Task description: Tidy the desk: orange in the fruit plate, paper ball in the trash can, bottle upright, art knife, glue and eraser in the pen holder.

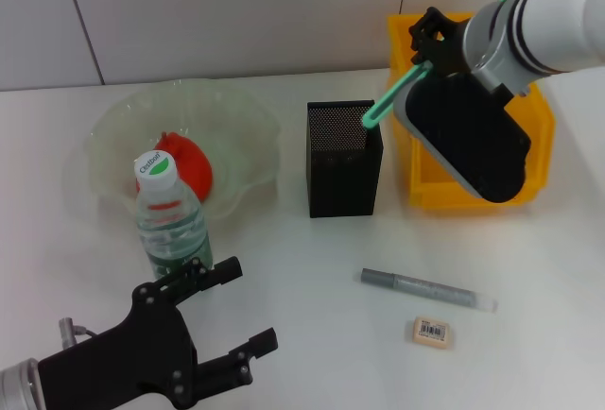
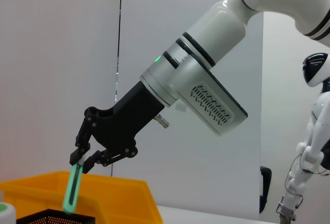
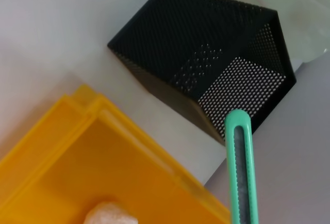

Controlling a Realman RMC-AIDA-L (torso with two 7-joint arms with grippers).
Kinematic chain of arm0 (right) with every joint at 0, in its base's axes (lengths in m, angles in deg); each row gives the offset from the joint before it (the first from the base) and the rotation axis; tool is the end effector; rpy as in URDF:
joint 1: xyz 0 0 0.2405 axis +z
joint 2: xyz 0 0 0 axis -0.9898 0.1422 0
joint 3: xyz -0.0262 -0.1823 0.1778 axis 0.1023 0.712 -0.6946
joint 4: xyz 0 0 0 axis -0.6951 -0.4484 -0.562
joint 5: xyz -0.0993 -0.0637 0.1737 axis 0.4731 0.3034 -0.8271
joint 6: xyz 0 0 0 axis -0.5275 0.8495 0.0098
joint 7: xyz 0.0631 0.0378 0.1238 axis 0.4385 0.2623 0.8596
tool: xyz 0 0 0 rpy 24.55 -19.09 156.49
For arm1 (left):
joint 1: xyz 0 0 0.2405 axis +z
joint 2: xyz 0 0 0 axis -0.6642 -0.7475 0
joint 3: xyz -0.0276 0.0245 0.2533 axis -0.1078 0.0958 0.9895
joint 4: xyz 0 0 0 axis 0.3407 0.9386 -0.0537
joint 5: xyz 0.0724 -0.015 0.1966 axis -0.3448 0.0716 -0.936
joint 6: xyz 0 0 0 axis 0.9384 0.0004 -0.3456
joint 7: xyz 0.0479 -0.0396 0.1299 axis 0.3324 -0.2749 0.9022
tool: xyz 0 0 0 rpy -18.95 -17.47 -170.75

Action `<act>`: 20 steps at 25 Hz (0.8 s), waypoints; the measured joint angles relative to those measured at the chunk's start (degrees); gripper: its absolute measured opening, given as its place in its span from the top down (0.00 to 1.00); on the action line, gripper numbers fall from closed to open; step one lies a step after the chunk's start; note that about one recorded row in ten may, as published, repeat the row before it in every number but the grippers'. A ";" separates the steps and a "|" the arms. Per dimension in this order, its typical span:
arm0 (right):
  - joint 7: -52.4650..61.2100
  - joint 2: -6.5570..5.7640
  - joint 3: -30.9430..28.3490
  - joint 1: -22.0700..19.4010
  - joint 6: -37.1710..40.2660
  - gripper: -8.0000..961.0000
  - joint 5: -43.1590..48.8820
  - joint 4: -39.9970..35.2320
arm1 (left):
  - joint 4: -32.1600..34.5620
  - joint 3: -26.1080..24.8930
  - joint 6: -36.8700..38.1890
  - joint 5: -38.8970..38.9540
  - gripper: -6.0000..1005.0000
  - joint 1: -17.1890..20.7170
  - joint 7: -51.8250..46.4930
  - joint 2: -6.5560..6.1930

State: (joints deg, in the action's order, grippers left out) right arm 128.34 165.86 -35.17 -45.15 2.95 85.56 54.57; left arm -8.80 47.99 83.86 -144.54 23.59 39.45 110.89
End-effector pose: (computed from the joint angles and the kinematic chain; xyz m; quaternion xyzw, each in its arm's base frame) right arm 0.1155 0.4069 0.0210 -0.7442 -0.4605 -0.4269 0.2277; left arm -0.2672 0.2368 -0.0509 -0.8991 -0.0814 -0.4027 0.1509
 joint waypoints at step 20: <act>4.32 0.03 5.01 2.47 -1.44 0.82 1.91 -2.22 | -0.05 0.08 0.26 -0.02 0.19 0.46 0.07 0.00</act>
State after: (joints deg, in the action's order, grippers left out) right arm 132.66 165.89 -30.15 -42.68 1.51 87.47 52.35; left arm -8.85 48.08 84.12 -144.56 24.05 39.52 110.89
